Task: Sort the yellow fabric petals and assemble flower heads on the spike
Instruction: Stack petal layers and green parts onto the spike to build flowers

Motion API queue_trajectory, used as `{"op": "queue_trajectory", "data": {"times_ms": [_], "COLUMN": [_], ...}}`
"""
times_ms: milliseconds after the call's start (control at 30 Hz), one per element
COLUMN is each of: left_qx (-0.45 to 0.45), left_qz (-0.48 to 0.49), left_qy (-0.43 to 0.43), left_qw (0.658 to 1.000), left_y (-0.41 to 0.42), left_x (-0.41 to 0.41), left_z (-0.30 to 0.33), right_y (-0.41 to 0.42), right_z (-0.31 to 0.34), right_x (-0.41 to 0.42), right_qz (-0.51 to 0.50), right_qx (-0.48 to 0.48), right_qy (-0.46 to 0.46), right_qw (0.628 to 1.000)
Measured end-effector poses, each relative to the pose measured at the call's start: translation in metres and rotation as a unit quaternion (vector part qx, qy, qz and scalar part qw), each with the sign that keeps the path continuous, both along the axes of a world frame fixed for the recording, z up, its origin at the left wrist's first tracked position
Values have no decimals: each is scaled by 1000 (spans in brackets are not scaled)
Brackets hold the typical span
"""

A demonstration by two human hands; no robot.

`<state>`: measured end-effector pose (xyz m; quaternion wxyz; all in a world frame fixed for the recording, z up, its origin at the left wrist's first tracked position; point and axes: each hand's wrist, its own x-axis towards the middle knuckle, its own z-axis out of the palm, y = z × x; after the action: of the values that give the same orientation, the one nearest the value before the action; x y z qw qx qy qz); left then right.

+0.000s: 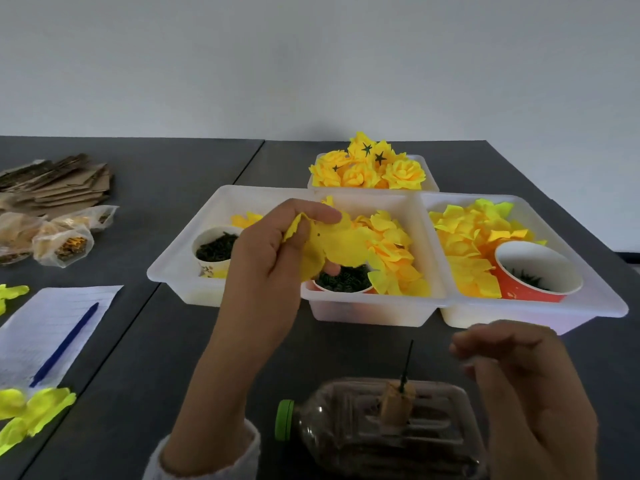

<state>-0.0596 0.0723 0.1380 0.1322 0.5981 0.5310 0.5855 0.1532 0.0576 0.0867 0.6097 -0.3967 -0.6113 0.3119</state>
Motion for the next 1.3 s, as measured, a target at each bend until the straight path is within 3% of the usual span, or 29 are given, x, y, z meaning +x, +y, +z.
{"op": "queue_trajectory", "data": {"times_ms": [133,233,333,500,667,767,867,967,1133,1300], "left_qx": [14,-3,-72,-205,-246,-270,-273,-259,-192,-160], "left_qz": [-96,-159,-180,-220,-213,-210,-146,-131,-162,-196], "left_qy": [-19,-80,-134,-174,-164,-179,-142,-182,-70,-146], "left_qw": [995,984,972,938,931,922,940,939,965,956], "left_y": [-20,-28,-30,-32,-35,-29,-15,-16,-51,-44], "left_x": [35,50,57,56,53,54,50,51,55,50], "left_z": [8,7,1,-9,-11,-12,-17,-13,-11,-16], "right_y": [0,4,12,24,29,26,25,29,33,35], "right_z": [25,35,39,47,51,51,51,47,45,46], "right_x": [-7,-8,-3,10,10,7,11,16,11,13], "right_qz": [57,83,49,76,132,197,247,276,309,391], "right_qx": [25,107,202,228,255,215,29,-111,-161,-233], "right_qy": [-41,-153,-265,-333,-378,-348,-265,-223,-163,-26], "right_qw": [997,979,942,912,880,891,932,928,923,890]}}
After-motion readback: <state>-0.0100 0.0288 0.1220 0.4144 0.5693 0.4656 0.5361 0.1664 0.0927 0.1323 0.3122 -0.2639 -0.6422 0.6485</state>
